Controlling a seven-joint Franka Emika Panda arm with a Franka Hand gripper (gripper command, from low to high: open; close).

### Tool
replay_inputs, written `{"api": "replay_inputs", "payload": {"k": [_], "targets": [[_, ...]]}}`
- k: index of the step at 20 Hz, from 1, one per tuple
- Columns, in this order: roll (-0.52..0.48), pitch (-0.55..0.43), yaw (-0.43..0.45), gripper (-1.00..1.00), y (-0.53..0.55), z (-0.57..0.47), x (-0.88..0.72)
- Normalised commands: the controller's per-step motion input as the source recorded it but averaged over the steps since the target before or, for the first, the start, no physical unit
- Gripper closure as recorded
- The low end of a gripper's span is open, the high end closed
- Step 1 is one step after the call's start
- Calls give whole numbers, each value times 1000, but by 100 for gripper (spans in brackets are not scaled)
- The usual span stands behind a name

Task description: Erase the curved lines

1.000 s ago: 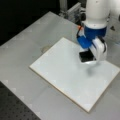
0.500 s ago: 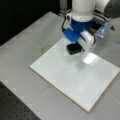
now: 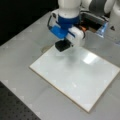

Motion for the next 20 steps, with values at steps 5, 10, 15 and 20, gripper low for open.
{"api": "replay_inputs", "payload": {"k": [5,10,15,20], "targets": [[-12,321,392,100,-495,126,332],[-8,289,299,100,-458,41,310],[-13,209,254,100,-381,-35,286],[16,141,240,100,-340,-33,321]]}}
